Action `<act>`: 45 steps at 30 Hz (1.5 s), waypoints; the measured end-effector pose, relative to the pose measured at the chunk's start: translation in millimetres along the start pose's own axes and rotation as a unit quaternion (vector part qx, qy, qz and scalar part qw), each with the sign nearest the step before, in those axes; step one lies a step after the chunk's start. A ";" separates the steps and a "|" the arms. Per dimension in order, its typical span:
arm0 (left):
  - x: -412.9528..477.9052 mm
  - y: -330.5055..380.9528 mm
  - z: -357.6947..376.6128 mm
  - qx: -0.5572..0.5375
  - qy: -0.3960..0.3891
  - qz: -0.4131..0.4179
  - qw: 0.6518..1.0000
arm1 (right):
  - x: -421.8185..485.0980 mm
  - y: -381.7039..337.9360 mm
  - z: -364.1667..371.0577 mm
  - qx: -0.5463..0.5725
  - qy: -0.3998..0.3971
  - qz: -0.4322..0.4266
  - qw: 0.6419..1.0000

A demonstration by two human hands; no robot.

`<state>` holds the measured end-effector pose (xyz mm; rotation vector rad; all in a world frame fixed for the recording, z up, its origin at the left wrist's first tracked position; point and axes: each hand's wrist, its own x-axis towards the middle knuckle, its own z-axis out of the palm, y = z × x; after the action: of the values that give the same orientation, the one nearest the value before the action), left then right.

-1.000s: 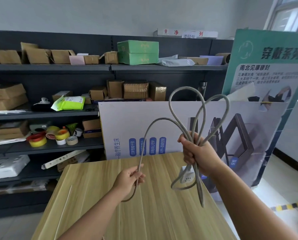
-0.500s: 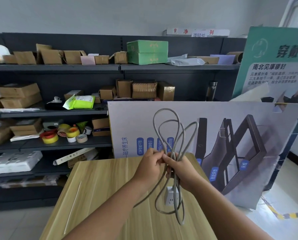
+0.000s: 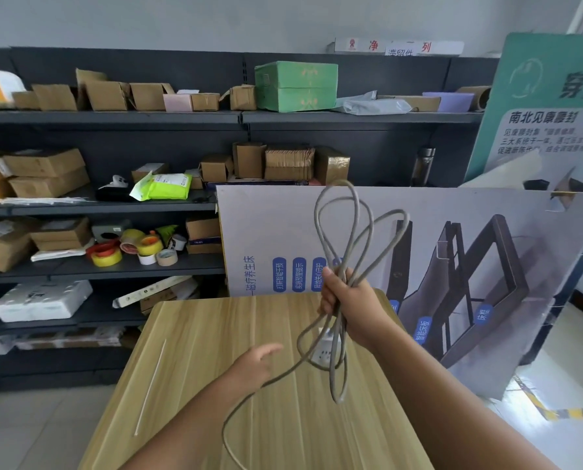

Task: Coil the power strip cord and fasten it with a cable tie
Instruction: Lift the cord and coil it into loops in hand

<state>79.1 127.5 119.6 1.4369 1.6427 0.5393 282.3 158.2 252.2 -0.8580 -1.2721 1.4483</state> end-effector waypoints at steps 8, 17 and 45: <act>-4.8 -74.2 9.9 0.136 -0.153 -0.047 0.978 | 3.2 -58.7 -9.9 0.012 0.069 -0.116 0.991; 0.0 -94.0 0.3 0.115 0.015 -0.076 0.990 | -2.3 -67.3 -49.4 -0.024 0.138 -0.129 0.982; -49.0 218.1 -35.8 -0.494 -0.006 0.142 0.858 | -14.3 -1.4 -7.8 -0.189 0.033 -0.101 0.976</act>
<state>172.8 141.5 325.2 0.8605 0.8577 1.3037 293.7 146.6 250.7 -0.9834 -1.5620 1.0250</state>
